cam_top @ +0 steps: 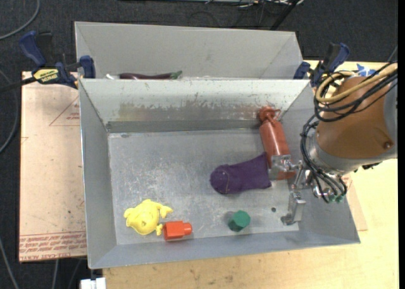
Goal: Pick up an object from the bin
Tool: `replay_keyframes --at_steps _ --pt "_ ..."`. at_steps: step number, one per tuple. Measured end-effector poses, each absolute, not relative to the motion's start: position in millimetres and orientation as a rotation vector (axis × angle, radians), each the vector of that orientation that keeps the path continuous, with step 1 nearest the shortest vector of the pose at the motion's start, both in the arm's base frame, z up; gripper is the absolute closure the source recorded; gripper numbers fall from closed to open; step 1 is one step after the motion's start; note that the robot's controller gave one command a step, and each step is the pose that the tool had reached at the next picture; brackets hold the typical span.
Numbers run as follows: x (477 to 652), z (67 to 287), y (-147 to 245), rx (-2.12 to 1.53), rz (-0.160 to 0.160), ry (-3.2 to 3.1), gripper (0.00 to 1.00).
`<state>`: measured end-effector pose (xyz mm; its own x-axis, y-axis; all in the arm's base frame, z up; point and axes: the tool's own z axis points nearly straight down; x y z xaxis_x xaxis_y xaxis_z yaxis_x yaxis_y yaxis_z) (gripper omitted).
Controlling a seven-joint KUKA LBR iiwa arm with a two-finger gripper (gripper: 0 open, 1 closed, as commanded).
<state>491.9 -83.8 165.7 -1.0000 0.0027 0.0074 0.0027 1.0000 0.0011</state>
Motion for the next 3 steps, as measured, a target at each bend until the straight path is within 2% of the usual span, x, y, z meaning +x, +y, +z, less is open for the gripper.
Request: replay_keyframes --at_steps 1,2,3 --pt "493.7 169.8 -83.4 0.000 0.000 -3.142 0.00" --pt "546.3 115.0 -53.7 0.118 0.001 -3.145 0.00" --pt "560.1 96.6 -39.8 0.153 -0.005 -3.132 0.00"
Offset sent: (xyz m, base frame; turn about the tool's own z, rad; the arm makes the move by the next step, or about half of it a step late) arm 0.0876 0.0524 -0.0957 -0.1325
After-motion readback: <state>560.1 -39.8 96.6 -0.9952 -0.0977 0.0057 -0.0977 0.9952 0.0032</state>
